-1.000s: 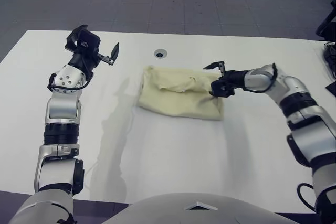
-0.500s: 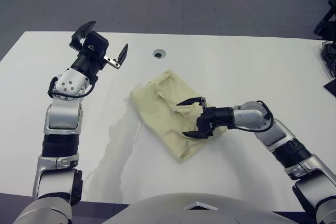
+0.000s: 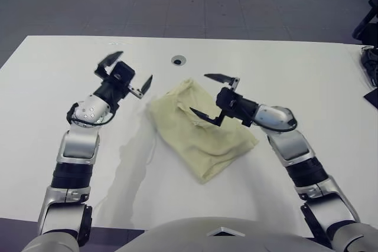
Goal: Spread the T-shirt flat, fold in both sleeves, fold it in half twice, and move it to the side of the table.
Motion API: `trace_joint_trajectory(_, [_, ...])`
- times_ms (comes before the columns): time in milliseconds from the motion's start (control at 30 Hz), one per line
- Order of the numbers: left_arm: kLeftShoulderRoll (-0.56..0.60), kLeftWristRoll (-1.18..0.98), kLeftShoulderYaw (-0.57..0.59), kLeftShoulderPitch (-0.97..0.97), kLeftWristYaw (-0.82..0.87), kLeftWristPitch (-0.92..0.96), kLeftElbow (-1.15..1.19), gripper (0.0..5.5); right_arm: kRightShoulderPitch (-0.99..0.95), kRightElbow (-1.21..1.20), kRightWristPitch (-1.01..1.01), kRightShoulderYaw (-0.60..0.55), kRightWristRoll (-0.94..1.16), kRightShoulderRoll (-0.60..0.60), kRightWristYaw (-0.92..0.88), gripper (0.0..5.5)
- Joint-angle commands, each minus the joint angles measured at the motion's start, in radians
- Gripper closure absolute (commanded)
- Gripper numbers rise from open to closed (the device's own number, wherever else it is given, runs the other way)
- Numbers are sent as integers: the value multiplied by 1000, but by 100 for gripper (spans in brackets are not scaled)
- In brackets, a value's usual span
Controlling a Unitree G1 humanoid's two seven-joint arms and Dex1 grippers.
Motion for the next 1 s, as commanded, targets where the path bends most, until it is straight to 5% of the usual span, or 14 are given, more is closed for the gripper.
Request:
trace_joint_trajectory(33, [31,17,-33,22,-56,-42,7,11,-47,115,43,-5,-36,88,-72,10])
trace_joint_trajectory(367, [18,116,-112,-51,-44,-159,233,10,-135,270,-17,47,-177,153,-125,180])
trace_joint_trajectory(1000, [20,158,-124,-42,-21,-194,242,10,-125,298,-11,92,-236,189,-64,511])
